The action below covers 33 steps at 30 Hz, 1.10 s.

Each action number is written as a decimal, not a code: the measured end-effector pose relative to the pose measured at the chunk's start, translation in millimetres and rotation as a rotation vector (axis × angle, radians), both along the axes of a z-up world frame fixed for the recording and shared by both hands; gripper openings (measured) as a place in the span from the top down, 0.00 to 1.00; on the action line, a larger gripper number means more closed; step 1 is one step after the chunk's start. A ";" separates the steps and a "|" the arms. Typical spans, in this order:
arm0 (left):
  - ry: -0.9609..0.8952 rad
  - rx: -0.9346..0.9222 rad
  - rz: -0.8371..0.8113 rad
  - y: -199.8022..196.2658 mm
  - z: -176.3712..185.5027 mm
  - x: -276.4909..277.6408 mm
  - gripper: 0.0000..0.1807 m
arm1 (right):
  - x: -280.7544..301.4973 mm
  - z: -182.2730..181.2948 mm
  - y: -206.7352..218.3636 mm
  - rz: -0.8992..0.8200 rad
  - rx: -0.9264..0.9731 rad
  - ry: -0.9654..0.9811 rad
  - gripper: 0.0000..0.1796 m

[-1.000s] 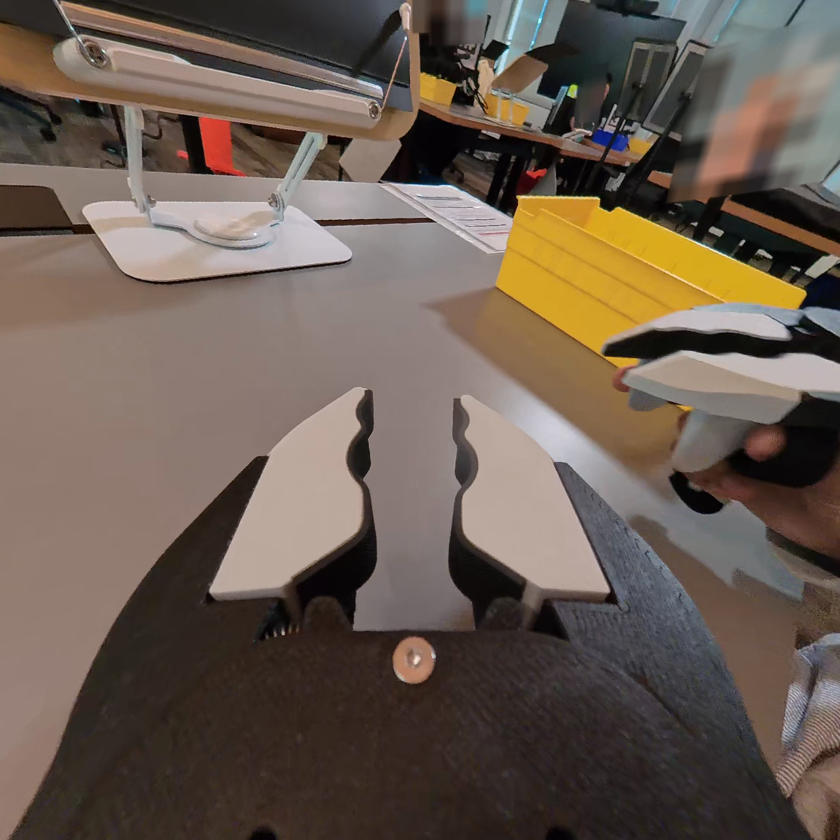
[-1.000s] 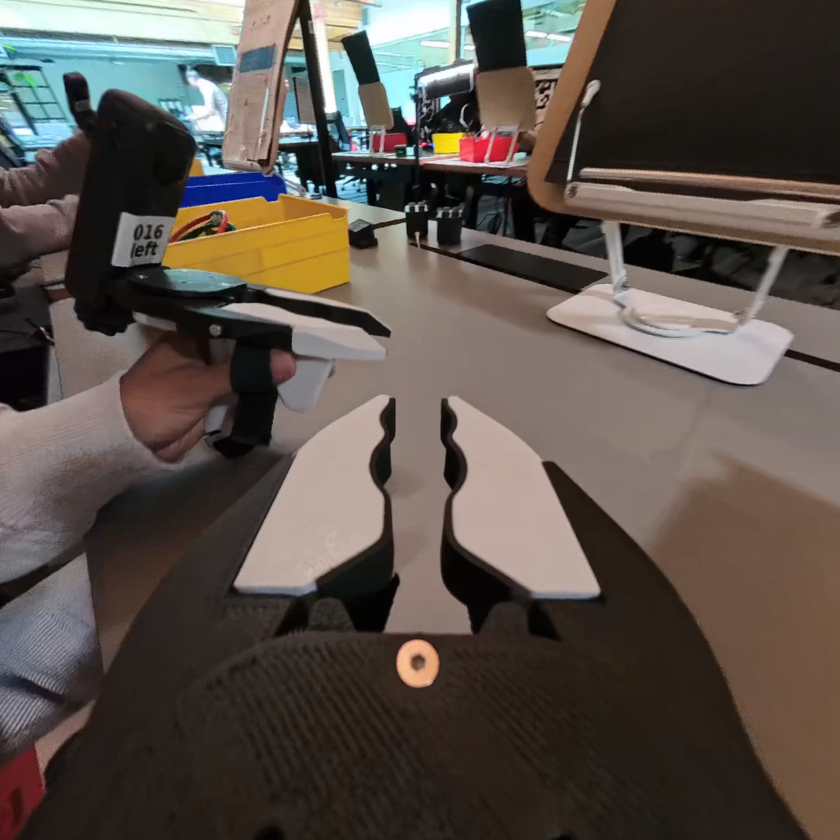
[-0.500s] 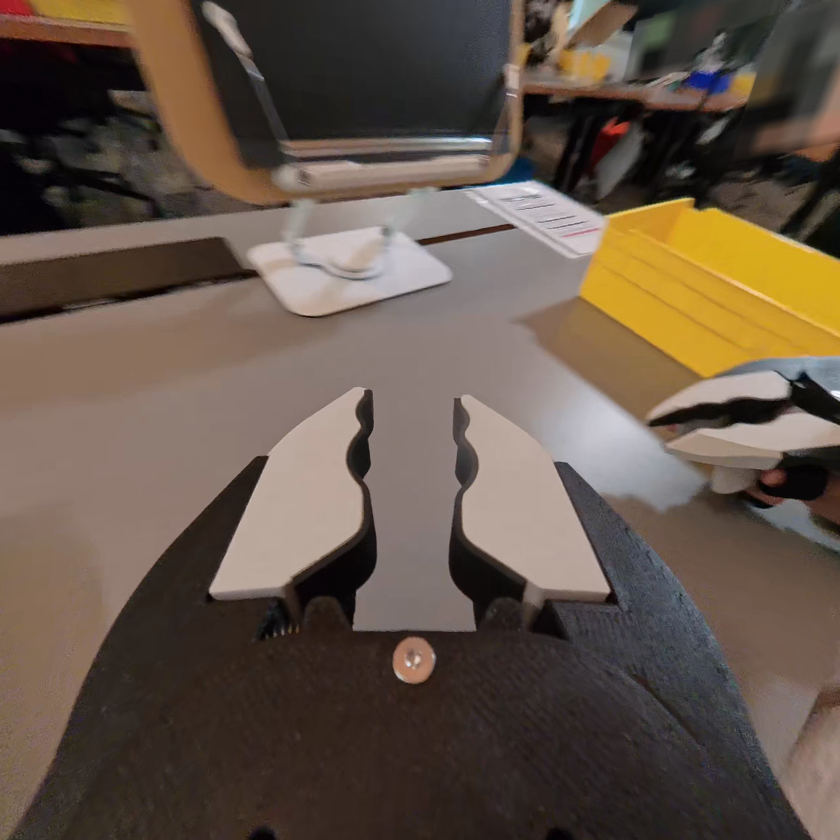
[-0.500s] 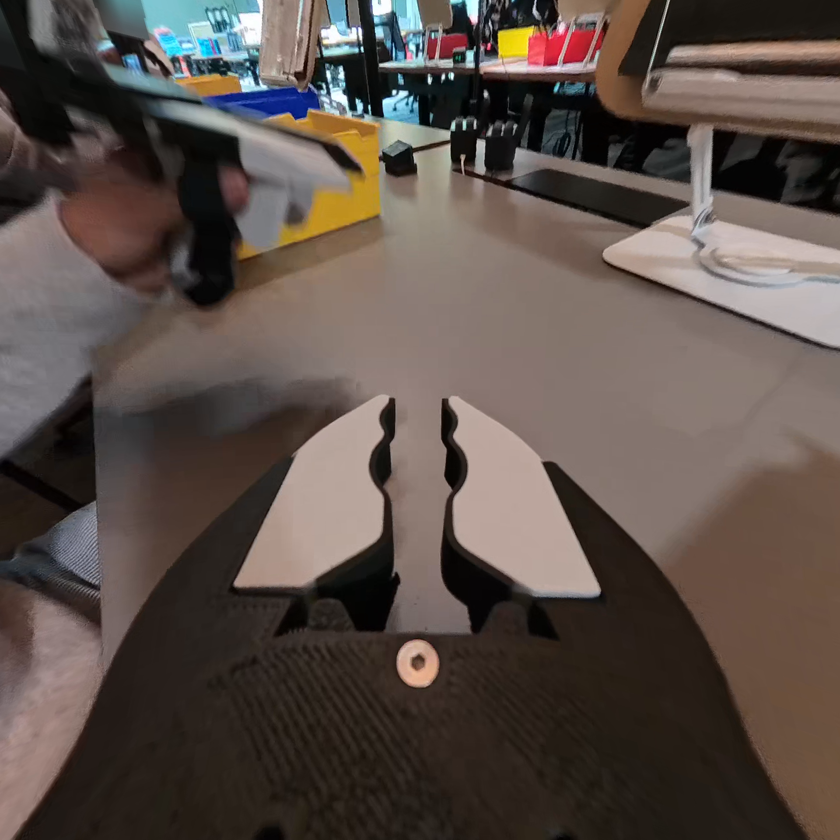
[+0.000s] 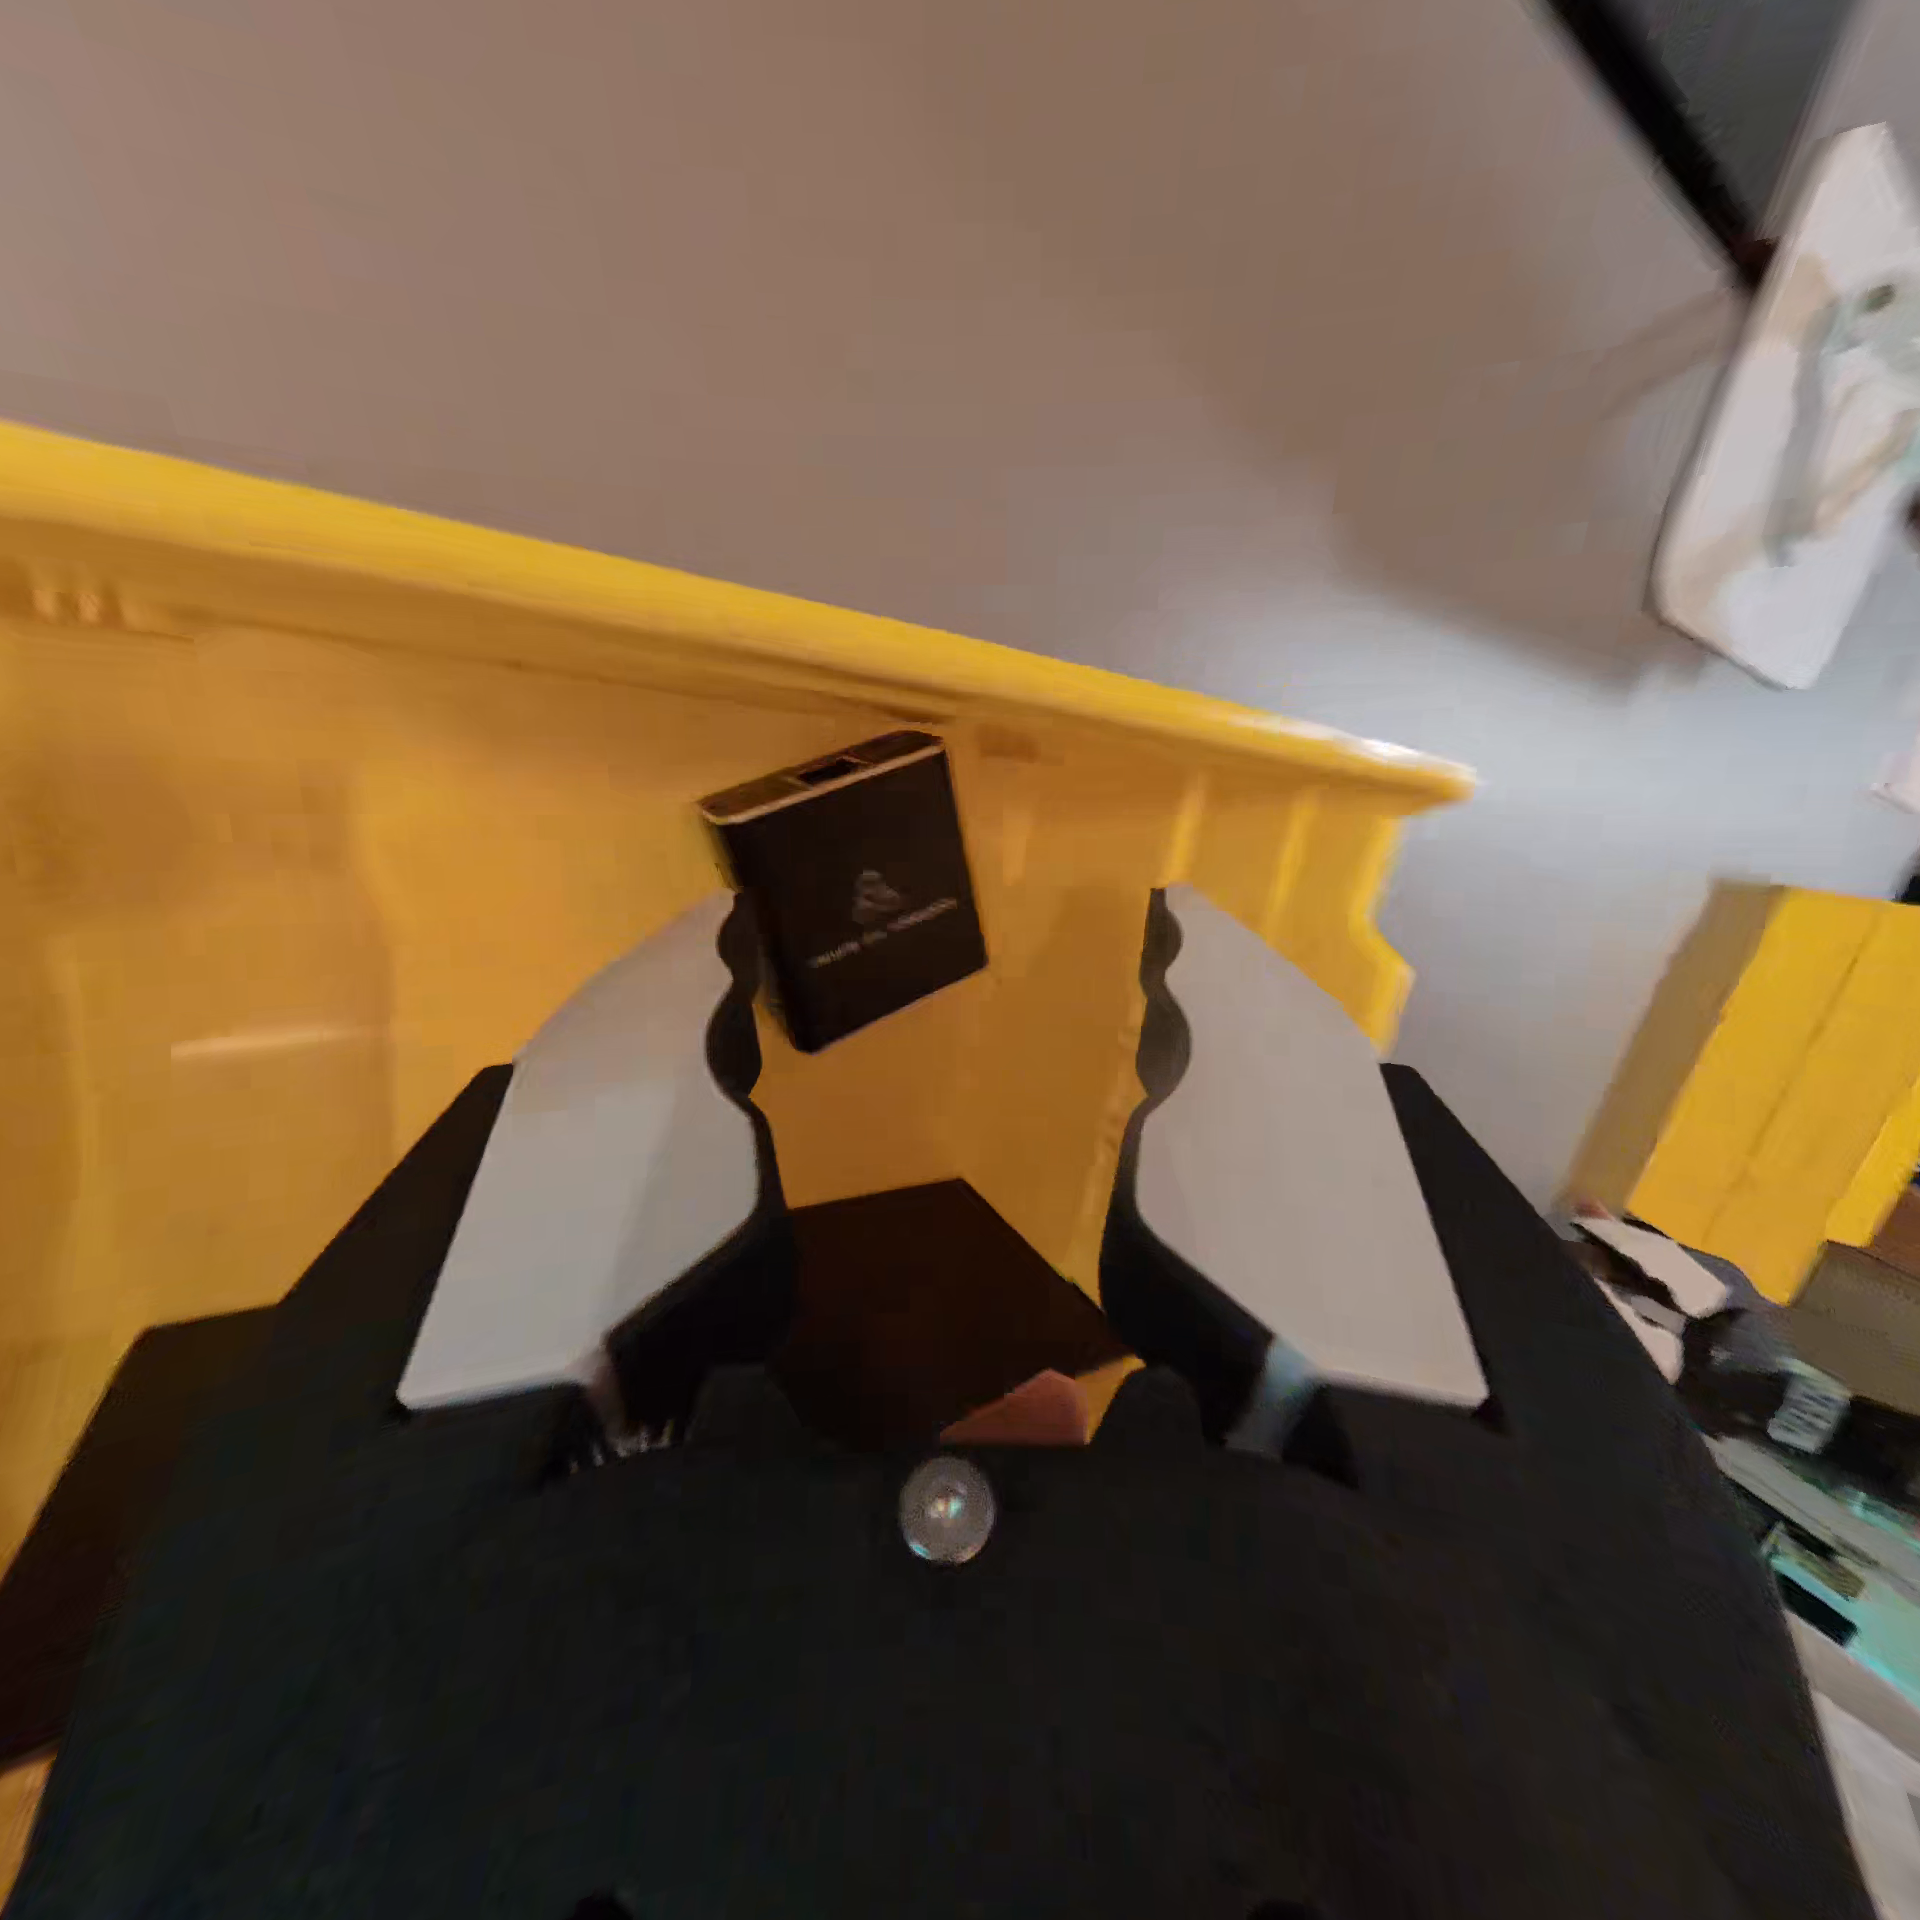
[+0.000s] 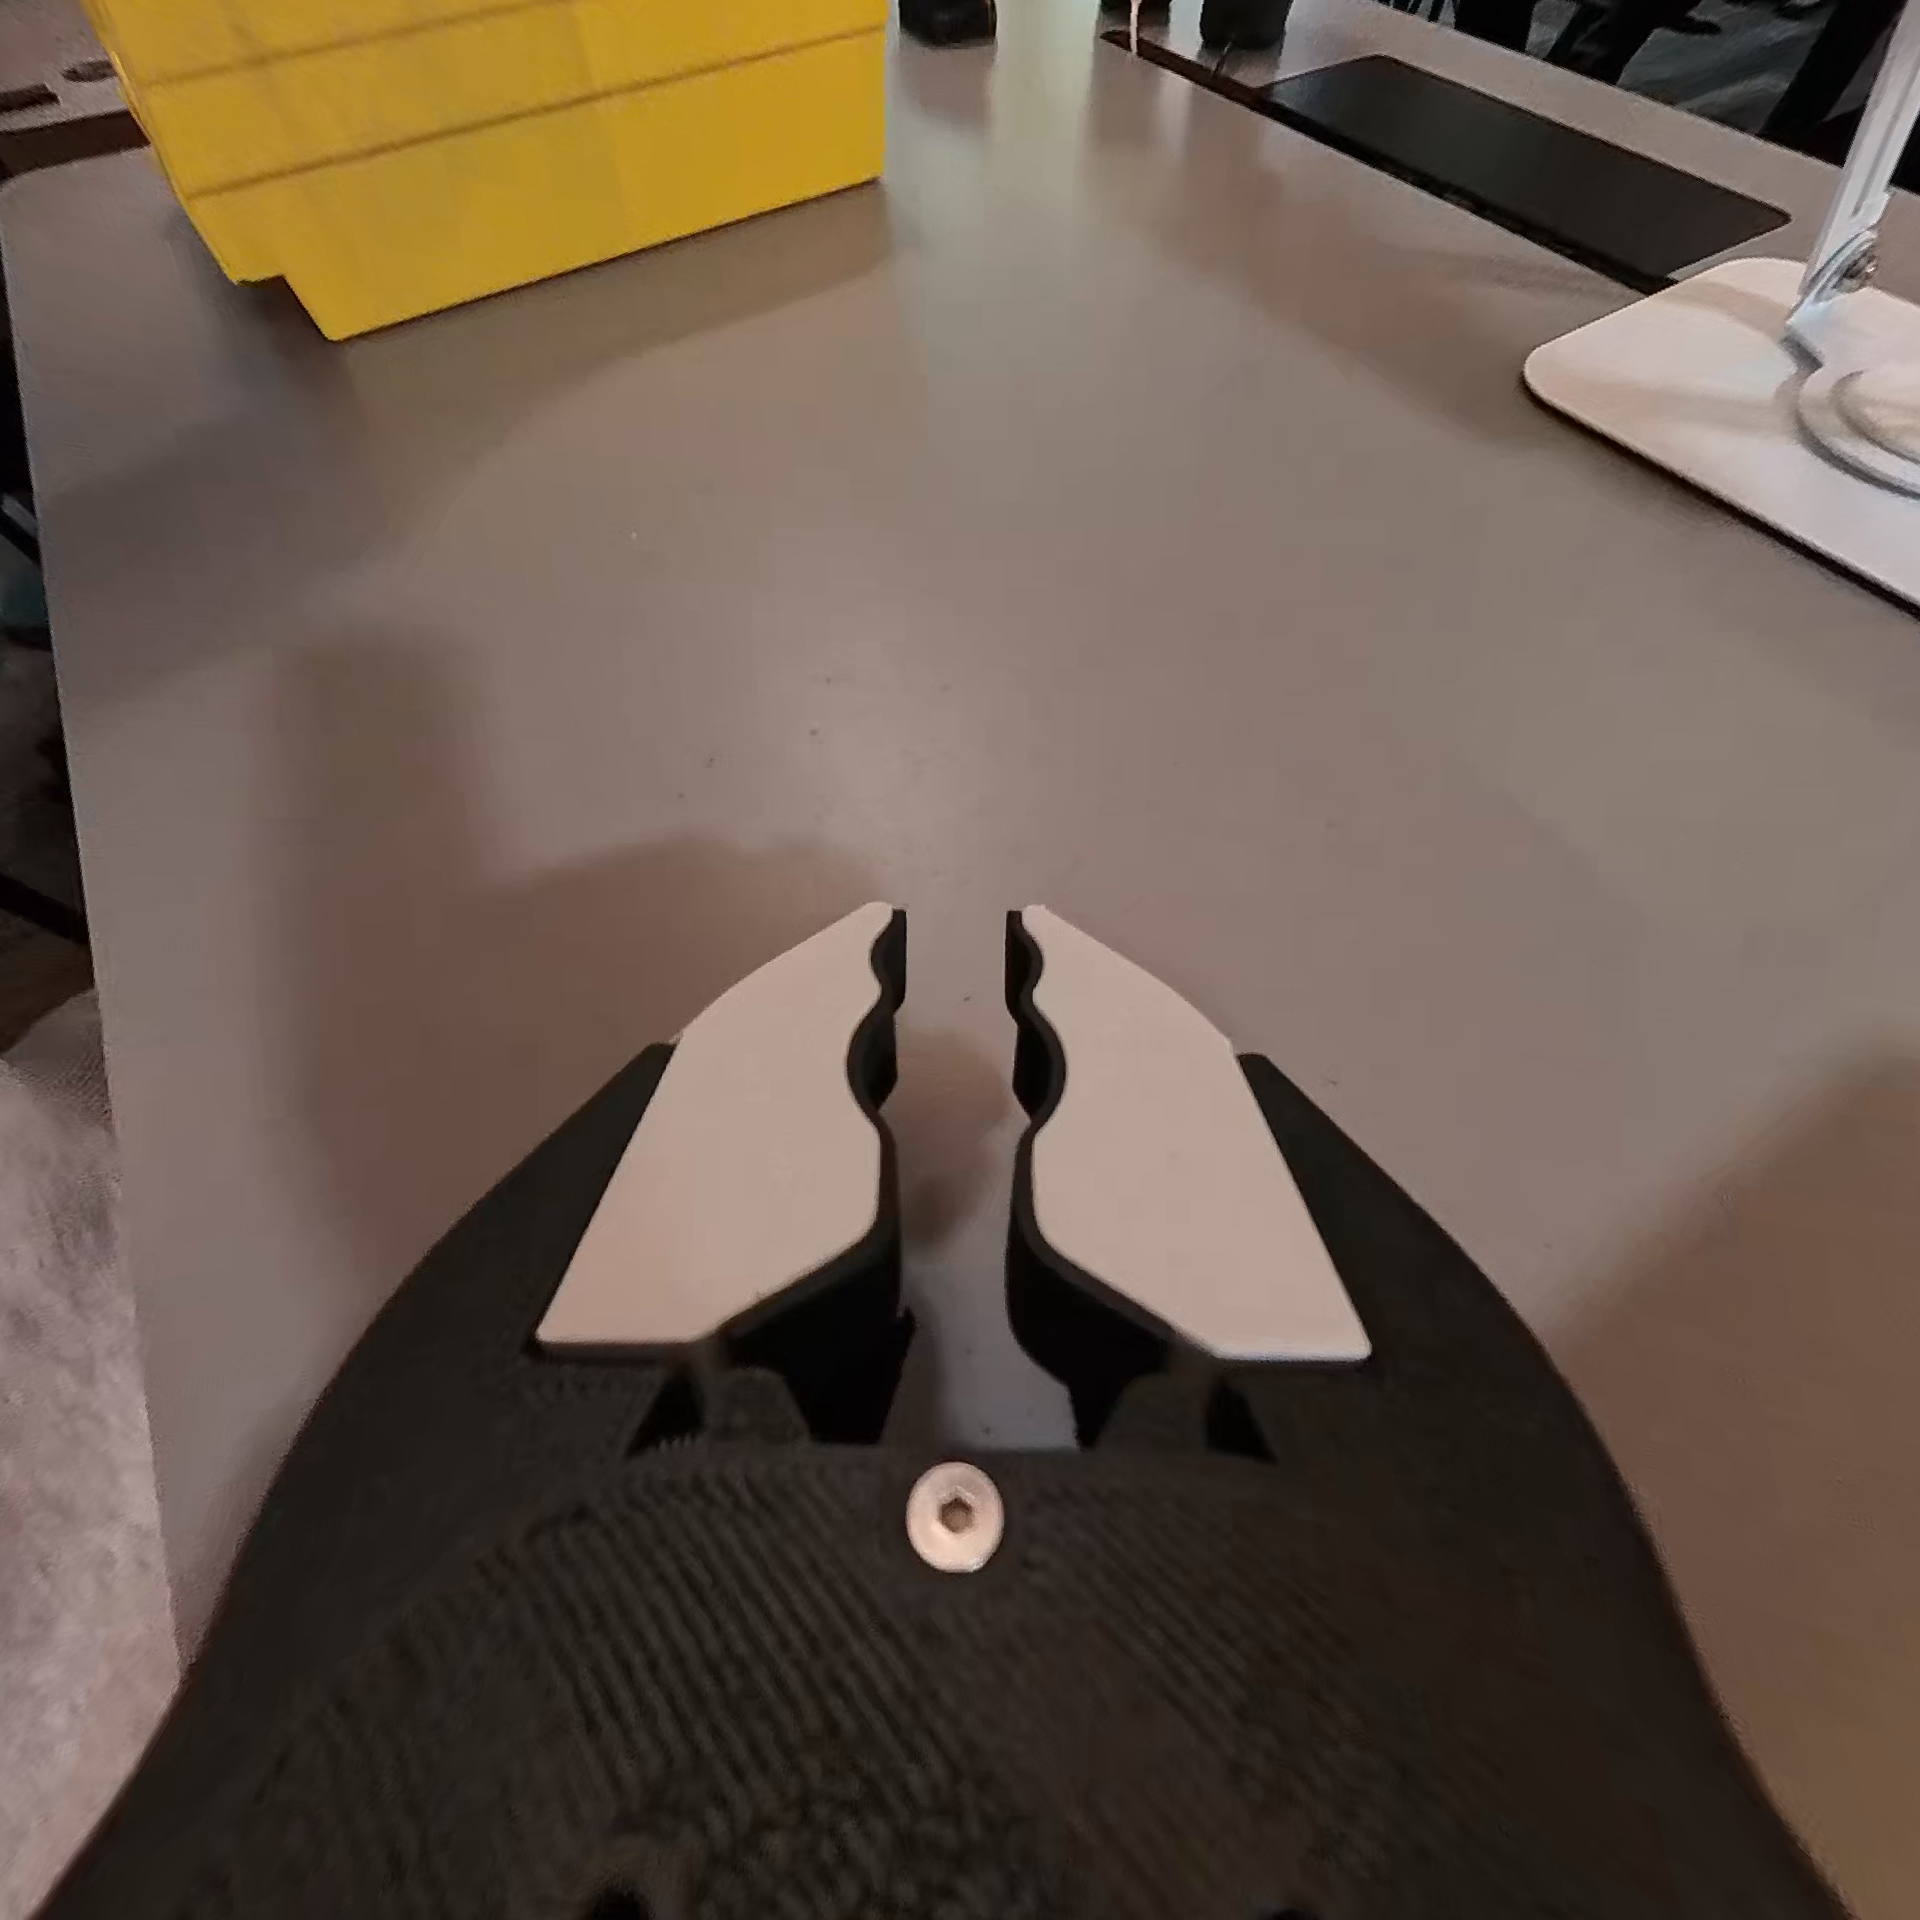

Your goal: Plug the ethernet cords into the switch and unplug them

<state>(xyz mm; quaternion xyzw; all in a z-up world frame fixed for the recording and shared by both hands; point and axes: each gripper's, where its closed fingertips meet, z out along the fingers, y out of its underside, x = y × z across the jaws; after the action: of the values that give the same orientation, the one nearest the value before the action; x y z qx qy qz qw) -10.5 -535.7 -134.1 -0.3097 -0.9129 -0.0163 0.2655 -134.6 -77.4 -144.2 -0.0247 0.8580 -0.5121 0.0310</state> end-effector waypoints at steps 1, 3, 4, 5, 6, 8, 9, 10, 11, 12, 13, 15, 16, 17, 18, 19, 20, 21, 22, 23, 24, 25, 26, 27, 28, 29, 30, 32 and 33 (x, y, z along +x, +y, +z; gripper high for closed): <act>-0.052 -0.002 -0.008 -2.2 -12.0 2.4 0.57 | -1.1 0.8 0.2 -0.003 -0.004 -0.018 0.90; -0.141 0.033 -0.036 1.8 -30.5 7.7 0.51 | -4.3 4.2 1.0 -0.012 -0.023 -0.060 0.90; -0.189 0.050 -0.054 4.5 -37.3 12.1 0.48 | -6.3 6.3 1.7 -0.017 -0.036 -0.083 0.90; -0.218 0.028 -0.066 2.4 -40.3 14.4 0.50 | -8.4 8.5 2.3 -0.023 -0.048 -0.108 0.90; -0.239 -0.011 -0.065 -1.7 -41.6 15.7 0.48 | -10.4 10.4 3.0 -0.028 -0.061 -0.134 0.90; -0.296 -0.050 -0.106 -1.3 -45.4 19.7 0.56 | -15.2 14.4 4.5 -0.040 -0.086 -0.188 0.89; -0.273 -0.048 -0.142 3.2 -44.1 14.8 0.60 | -18.2 16.1 5.2 -0.050 -0.098 -0.215 0.89; -0.239 -0.050 -0.152 6.0 -41.5 8.6 0.64 | -21.1 17.5 5.9 -0.059 -0.109 -0.241 0.89; -0.249 -0.077 -0.166 5.1 -40.9 8.2 0.68 | -23.9 18.8 6.6 -0.068 -0.119 -0.266 0.89; -0.254 -0.095 -0.176 4.8 -39.9 7.8 0.74 | -26.5 19.9 7.4 -0.077 -0.128 -0.289 0.89; -0.256 -0.105 -0.176 3.4 -37.5 8.3 0.80 | -28.9 21.0 8.2 -0.086 -0.138 -0.309 0.89; -0.171 -0.161 -0.150 -6.7 -18.3 1.9 0.92 | -32.4 22.7 9.9 -0.104 -0.154 -0.339 0.89; -0.107 -0.201 -0.129 -13.5 -4.0 -2.2 1.00 | -33.0 23.3 10.4 -0.108 -0.159 -0.350 0.89; -0.066 -0.223 -0.114 -18.0 8.2 -2.8 1.00 | -33.0 23.7 10.8 -0.110 -0.162 -0.357 0.89; -0.029 -0.219 -0.117 -17.6 17.1 -3.0 1.00 | -32.2 23.8 10.8 -0.110 -0.163 -0.360 0.89; -0.023 -0.208 -0.109 -16.5 20.9 0.7 1.00 | -30.5 24.1 10.7 -0.105 -0.164 -0.362 0.89; -0.023 -0.193 -0.108 -13.7 20.5 4.5 1.00 | -28.0 24.5 10.1 -0.097 -0.164 -0.362 0.89; -0.029 -0.169 -0.113 -9.3 16.4 8.3 1.00 | -25.0 25.0 9.5 -0.088 -0.165 -0.363 0.89; -0.046 -0.139 -0.113 -5.0 9.0 12.5 1.00 | -21.5 25.7 8.7 -0.078 -0.166 -0.366 0.89; -0.047 -0.113 -0.112 -1.2 0.8 13.6 0.97 | -17.9 26.3 8.0 -0.066 -0.166 -0.369 0.89; -0.043 -0.101 -0.097 0.4 -7.7 12.2 0.84 | -14.4 26.9 7.5 -0.056 -0.166 -0.372 0.89; -0.041 -0.084 -0.091 2.9 -15.7 10.2 0.73 | -11.7 27.3 7.2 -0.048 -0.165 -0.373 0.89; -0.050 -0.067 -0.095 5.3 -22.7 8.2 0.65 | -10.0 27.3 7.3 -0.045 -0.165 -0.370 0.89; -0.090 -0.067 -0.120 5.7 -28.0 8.8 0.60 | -9.6 27.1 7.6 -0.046 -0.164 -0.366 0.89; -0.139 -0.097 -0.152 4.3 -32.5 9.8 0.52 | -10.1 26.6 7.9 -0.051 -0.163 -0.362 0.89; -0.193 -0.121 -0.200 5.3 -37.6 11.3 0.46 | -10.9 26.3 8.1 -0.056 -0.164 -0.360 0.89; -0.269 -0.129 -0.258 8.9 -44.6 15.9 0.40 | -11.8 26.1 8.1 -0.060 -0.165 -0.361 0.89; -0.455 -0.196 -0.388 8.7 -56.1 29.5 0.46 | -13.7 25.4 7.8 -0.065 -0.164 -0.372 0.89; -0.532 -0.247 -0.450 5.6 -58.6 34.7 0.49 | -14.5 25.0 7.5 -0.068 -0.163 -0.381 0.89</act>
<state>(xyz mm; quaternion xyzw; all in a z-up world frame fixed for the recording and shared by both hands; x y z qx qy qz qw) 24.2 -530.1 -192.7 -0.5174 -0.8541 -0.0442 -0.0309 -149.1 -69.9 -119.2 0.0988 0.7928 -0.5760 0.1732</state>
